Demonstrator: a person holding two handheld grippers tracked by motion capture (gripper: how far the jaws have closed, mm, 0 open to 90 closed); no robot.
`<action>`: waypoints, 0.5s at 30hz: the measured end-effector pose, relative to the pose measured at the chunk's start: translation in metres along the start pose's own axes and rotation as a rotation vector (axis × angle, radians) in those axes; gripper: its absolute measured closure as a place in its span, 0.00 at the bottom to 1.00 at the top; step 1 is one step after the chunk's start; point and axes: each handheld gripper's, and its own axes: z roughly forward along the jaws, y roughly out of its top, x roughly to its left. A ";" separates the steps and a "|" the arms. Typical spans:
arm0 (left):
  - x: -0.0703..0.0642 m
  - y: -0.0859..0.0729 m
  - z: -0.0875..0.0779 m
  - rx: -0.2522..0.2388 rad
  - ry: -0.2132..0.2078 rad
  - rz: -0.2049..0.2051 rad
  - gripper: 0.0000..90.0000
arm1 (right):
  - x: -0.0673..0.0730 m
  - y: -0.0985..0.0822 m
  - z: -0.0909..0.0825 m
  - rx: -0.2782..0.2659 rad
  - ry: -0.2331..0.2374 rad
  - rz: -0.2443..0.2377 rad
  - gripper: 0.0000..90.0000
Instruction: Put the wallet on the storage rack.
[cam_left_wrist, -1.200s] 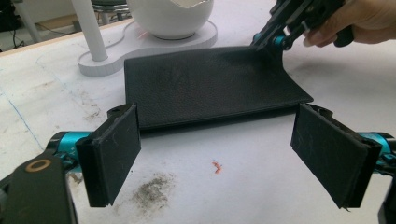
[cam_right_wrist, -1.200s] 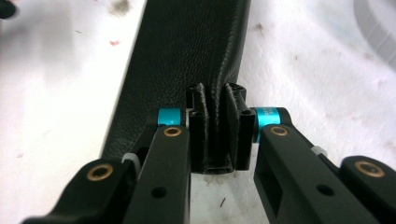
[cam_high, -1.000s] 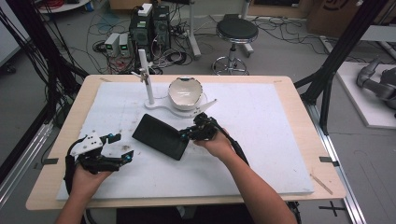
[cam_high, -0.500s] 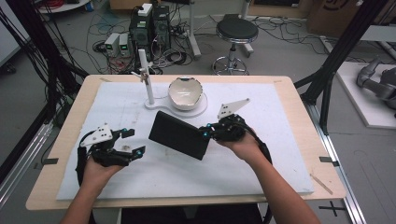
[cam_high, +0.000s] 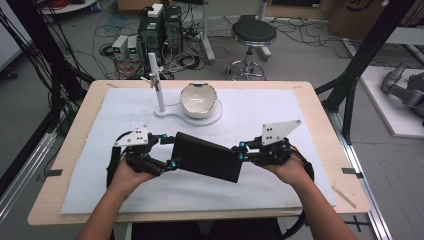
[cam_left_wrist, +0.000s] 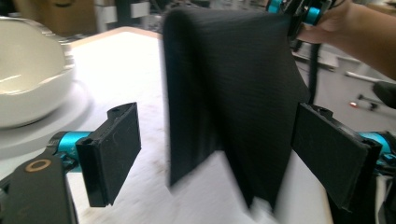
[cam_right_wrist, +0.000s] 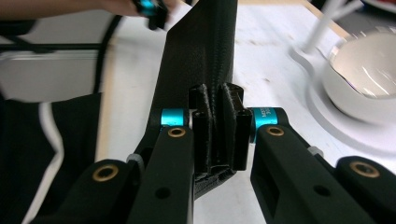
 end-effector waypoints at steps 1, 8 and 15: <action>-0.002 0.000 0.006 -0.003 -0.033 -0.002 0.18 | 0.000 0.000 0.000 0.000 0.000 0.000 0.94; -0.008 -0.001 0.028 0.021 -0.169 0.004 0.34 | 0.005 -0.011 -0.007 -0.014 0.026 -0.030 0.94; -0.008 -0.004 0.034 0.004 -0.231 -0.031 0.83 | -0.005 -0.037 -0.007 -0.077 0.018 0.084 0.91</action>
